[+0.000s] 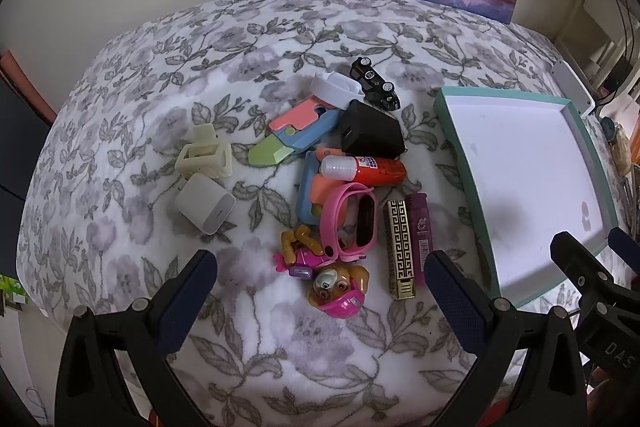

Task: Organize rigid objects
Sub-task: 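Grasp the white cube charger with the left tool while the right grasps the gold lighter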

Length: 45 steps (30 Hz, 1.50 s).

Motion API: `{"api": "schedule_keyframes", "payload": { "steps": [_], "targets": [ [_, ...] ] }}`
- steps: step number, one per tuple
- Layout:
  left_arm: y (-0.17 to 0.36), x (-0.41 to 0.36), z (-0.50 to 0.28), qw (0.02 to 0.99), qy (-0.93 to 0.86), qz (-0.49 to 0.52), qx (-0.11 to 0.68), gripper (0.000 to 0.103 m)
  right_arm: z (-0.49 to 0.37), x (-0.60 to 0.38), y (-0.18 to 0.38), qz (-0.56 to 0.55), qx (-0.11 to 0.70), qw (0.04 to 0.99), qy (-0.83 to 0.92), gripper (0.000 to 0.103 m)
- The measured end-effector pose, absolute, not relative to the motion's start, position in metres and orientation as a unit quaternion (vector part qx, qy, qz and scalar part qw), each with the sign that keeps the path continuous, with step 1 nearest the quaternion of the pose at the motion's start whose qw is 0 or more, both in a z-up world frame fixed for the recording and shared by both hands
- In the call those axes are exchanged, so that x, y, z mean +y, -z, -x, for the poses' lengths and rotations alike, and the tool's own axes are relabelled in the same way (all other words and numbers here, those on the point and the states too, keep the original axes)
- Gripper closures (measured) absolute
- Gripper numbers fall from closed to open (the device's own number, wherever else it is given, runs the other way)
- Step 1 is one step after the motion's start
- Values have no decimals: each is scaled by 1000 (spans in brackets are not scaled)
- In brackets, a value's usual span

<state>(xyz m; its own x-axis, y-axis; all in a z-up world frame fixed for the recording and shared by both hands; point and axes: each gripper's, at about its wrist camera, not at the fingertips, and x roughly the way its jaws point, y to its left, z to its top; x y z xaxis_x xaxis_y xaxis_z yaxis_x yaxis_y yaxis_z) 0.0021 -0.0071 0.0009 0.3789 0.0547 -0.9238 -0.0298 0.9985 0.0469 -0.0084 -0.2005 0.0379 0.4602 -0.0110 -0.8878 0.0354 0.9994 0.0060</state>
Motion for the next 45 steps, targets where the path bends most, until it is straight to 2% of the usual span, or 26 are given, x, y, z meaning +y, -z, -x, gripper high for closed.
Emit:
{"api": "schedule_keyframes", "payload": {
  "steps": [6,13,19,25,27,29,30,32,36,41,45],
  "targets": [
    [-6,1,-3,832,-25,2,554,0,9,-201,-39,-14,517,856,13,0],
    [-34,50,-11,847,-74,35,525,0,-2,-178,-65,-10,498,867,-14,0],
    [-14,93,-18,828,-94,74,548,0,-18,-126,-60,-6,520,851,-74,0],
    [12,112,-22,815,-103,91,563,0,-27,-101,-26,-15,556,824,-108,0],
    [21,116,-27,813,-99,90,566,1,-29,-102,-12,-22,570,815,-103,5],
    [27,118,-31,813,-95,87,567,4,-31,-105,-1,-31,583,805,-101,16],
    [30,119,-33,813,-95,84,568,5,-31,-107,5,-38,591,800,-98,18],
    [34,120,-35,814,-93,80,568,12,-32,-109,13,-41,601,792,-97,26],
    [47,121,-44,811,-86,75,574,16,-33,-103,21,-42,611,782,-111,42],
    [57,119,-53,809,-76,68,579,31,-33,-91,30,-19,619,776,-119,63],
    [63,116,-57,810,-63,70,579,38,-34,-88,34,-11,626,771,-120,77]
  ]
}}
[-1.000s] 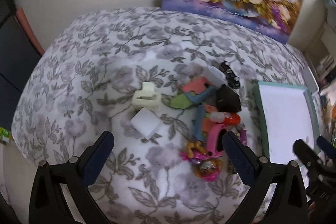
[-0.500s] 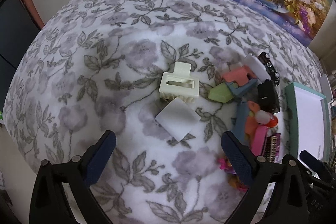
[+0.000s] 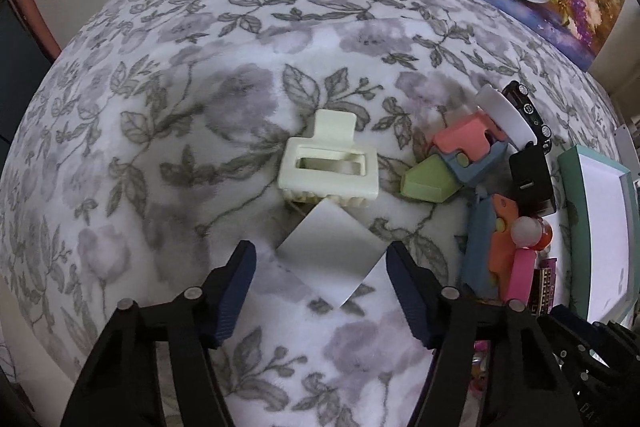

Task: Organize rigid objects
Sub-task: 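Grasp the white cube charger with the left tool while the right grasps the gold lighter, then carry both items into the white tray and open both tools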

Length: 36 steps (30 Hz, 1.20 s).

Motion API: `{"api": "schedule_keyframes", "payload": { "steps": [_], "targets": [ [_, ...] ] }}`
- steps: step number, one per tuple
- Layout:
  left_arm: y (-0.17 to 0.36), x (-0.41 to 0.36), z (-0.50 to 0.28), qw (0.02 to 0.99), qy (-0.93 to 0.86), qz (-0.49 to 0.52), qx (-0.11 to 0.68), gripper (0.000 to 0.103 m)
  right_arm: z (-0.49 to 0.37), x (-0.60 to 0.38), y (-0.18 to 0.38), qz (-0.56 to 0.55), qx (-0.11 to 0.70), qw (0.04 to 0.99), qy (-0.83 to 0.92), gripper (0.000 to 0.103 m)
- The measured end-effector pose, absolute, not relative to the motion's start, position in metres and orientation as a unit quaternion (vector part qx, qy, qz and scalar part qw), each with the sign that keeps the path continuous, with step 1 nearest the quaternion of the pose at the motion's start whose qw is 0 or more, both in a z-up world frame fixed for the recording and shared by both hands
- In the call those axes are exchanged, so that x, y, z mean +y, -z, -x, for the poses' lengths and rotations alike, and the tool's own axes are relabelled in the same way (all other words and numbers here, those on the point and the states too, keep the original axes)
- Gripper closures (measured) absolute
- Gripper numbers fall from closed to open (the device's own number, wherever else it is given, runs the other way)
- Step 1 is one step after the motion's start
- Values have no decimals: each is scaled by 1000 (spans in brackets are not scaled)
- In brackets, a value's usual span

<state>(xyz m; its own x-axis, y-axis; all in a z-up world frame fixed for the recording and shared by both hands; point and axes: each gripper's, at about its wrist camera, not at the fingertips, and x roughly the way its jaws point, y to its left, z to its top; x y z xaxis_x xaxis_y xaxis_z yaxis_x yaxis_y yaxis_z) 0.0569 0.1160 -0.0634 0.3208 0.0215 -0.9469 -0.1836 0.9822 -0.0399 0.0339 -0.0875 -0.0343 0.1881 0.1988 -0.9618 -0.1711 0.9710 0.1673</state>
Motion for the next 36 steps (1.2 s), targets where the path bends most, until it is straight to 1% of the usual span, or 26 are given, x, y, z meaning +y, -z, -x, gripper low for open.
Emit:
{"api": "schedule_keyframes", "payload": {
  "steps": [1,4,15,17,23,31,34,35,36],
  "targets": [
    [65,114,-58,809,-61,69,580,43,-34,-85,34,-6,625,771,-124,83],
    [68,109,-61,810,-61,55,581,43,-33,-78,37,13,627,769,-127,87],
    [78,106,-64,807,-62,44,586,45,-34,-75,37,24,630,765,-131,86],
    [78,106,-63,807,-63,47,586,46,-35,-77,38,13,635,761,-129,84],
    [76,105,-60,807,-59,47,585,53,-34,-75,40,30,638,760,-123,83],
    [71,103,-51,806,-61,50,587,53,-37,-73,54,36,651,749,-116,82],
    [71,104,-52,805,-64,51,588,53,-36,-72,54,41,647,752,-118,83],
    [71,104,-52,804,-66,52,589,54,-36,-72,54,43,646,753,-118,85],
    [71,105,-53,803,-69,54,590,54,-34,-71,54,44,645,754,-118,85]
  ]
}}
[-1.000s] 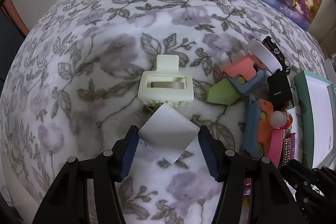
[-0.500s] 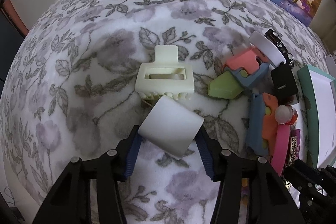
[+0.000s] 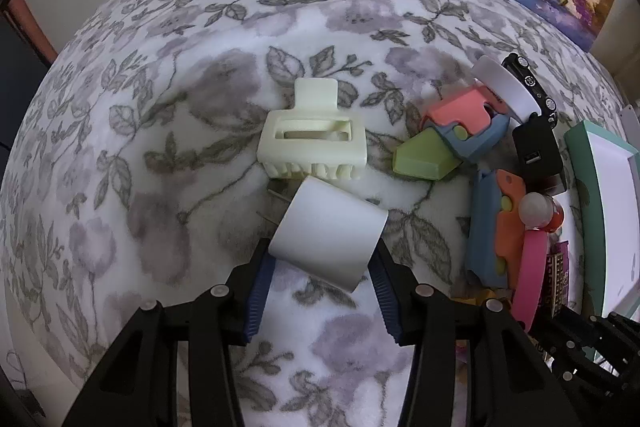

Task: Organize rigid objects
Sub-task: 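Carry both items into the white tray and open both tools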

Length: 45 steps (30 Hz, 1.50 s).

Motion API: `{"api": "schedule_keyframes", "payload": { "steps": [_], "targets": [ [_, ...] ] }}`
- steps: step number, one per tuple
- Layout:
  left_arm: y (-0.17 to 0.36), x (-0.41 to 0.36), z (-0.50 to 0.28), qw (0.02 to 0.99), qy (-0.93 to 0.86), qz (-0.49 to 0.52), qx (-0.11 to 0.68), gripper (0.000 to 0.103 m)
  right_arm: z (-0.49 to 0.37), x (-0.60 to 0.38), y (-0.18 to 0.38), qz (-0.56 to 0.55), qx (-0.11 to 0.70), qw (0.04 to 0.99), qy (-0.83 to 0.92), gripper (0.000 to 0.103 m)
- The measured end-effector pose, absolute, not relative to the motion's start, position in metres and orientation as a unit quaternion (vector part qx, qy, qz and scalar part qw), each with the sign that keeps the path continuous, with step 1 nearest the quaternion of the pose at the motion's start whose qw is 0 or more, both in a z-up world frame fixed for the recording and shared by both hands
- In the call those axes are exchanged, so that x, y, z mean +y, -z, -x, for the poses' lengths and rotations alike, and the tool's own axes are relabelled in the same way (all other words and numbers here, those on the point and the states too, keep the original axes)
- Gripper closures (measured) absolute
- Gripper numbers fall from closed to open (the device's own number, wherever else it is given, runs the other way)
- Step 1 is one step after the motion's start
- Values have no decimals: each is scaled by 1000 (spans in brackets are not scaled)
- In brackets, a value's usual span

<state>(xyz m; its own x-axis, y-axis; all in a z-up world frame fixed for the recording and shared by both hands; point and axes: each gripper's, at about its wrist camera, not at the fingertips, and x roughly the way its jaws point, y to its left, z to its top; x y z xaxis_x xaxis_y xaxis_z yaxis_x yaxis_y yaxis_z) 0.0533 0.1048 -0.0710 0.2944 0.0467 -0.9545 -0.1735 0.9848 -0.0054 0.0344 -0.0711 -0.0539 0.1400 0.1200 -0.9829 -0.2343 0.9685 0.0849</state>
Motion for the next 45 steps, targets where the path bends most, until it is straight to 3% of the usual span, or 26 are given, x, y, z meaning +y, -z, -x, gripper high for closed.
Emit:
{"api": "schedule_keyframes", "payload": {
  "steps": [22,28,35,45],
  "targets": [
    [-6,59,-53,825,-50,58,560,54,-42,-138,-14,-72,571,812,-101,86],
    [-15,-8,-72,816,0,31,577,54,-57,-196,-20,-54,553,831,4,86],
    [-31,-104,-95,816,65,-2,574,54,-62,-272,-11,-107,548,825,90,86],
    [-9,-202,-105,816,124,-35,564,53,-58,-348,-15,-135,512,825,198,86]
  ]
}}
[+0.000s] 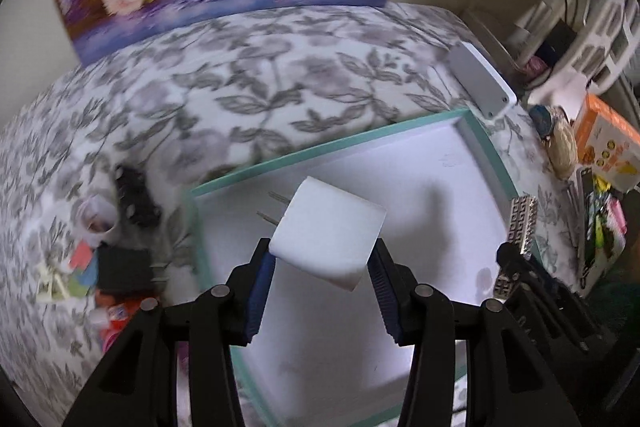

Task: Organize rigid objects
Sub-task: 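Carry both items into the white tray and open both tools, then move both tools back over the pile of items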

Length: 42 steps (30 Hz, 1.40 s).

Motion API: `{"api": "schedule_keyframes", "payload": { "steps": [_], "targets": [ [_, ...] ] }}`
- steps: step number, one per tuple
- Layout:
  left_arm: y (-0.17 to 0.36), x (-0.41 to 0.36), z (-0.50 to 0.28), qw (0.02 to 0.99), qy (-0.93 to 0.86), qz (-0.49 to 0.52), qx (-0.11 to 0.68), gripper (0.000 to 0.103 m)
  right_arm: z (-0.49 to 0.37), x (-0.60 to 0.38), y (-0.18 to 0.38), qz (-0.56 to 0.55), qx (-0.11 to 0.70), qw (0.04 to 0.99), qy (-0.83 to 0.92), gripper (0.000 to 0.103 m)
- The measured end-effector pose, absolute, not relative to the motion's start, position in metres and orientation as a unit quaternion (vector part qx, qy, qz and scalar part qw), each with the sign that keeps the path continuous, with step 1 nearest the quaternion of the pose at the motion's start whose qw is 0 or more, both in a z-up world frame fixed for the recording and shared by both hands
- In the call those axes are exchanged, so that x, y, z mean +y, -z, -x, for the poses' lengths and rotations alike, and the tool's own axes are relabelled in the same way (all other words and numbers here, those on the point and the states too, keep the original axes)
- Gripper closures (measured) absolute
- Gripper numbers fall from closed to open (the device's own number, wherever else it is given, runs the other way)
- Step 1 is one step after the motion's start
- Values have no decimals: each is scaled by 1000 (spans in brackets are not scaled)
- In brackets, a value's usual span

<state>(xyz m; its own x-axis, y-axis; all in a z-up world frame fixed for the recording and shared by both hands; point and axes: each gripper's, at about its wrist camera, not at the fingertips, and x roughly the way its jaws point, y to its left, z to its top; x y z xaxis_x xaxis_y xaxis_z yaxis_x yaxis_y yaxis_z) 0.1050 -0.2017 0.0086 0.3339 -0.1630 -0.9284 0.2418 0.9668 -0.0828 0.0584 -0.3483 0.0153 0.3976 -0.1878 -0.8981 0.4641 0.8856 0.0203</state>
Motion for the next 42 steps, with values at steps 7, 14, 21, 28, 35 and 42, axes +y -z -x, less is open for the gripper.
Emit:
{"api": "schedule_keyframes", "payload": {
  "steps": [7,14,21,28,35,42],
  "targets": [
    [11,-209,-109,815,124,-42,565,54,-65,-362,-3,-136,525,814,207,86],
    [13,-207,-108,817,121,-45,562,54,-67,-355,8,-123,542,807,197,86],
    [13,-192,-108,817,95,-36,568,42,-67,-351,9,-111,548,805,197,77],
    [4,-161,-103,823,54,-12,565,18,-63,-345,8,-95,548,808,194,38],
    [-2,-125,-92,830,15,11,558,17,-55,-332,8,-89,550,810,181,18],
    [1,-100,-77,828,-14,20,560,8,-47,-325,7,-89,547,812,183,0]
  ]
}}
